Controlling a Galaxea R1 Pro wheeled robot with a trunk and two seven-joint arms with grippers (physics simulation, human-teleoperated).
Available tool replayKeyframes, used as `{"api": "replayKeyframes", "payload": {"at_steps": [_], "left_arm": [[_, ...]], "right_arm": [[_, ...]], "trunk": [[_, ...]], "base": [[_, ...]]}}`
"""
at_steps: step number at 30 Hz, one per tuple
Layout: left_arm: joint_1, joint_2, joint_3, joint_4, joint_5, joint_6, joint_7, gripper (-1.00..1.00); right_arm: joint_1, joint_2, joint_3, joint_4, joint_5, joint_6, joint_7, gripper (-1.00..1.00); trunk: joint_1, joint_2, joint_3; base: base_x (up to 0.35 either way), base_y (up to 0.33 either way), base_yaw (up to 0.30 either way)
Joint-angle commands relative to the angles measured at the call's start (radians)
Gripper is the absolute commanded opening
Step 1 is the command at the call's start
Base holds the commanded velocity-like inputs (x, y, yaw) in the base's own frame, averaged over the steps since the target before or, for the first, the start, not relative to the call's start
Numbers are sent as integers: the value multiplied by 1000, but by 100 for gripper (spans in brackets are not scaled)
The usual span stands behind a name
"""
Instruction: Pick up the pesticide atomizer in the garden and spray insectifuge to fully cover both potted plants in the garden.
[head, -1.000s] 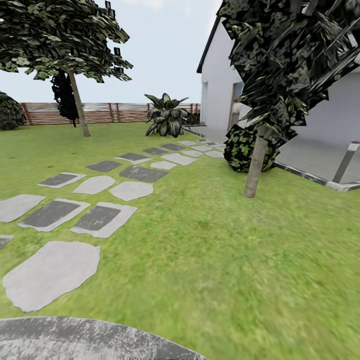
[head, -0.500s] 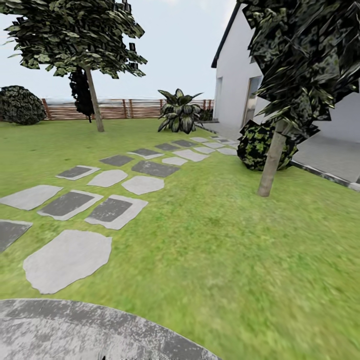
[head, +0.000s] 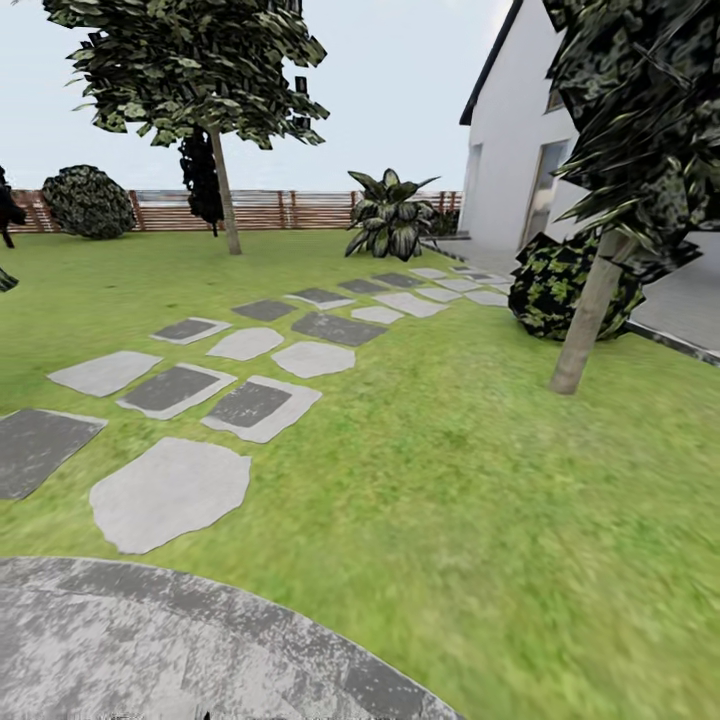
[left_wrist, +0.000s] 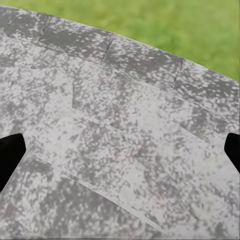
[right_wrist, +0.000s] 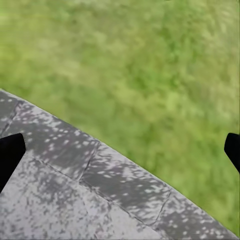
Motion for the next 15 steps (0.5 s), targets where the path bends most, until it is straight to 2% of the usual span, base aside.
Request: {"api": "replayKeyframes", "payload": {"at_steps": [1, 9, 15], "left_arm": [[-1, 0, 1, 1, 0, -3, 1, 100], [-1, 0, 2, 1, 0, -3, 1, 100], [-1, -1, 29, 1, 0, -5, -2, 100]], "right_arm": [[0, 0, -1, 1, 7, -5, -3, 100], [0, 8, -2, 1, 8, -26, -3, 100], [0, 12, -2, 1, 9, -27, -3, 100]], "trunk": [[4, -8, -5], [34, -64, -36], [57, -106, -59]], "base": [[0, 0, 230], [0, 0, 249], [0, 0, 263]]}}
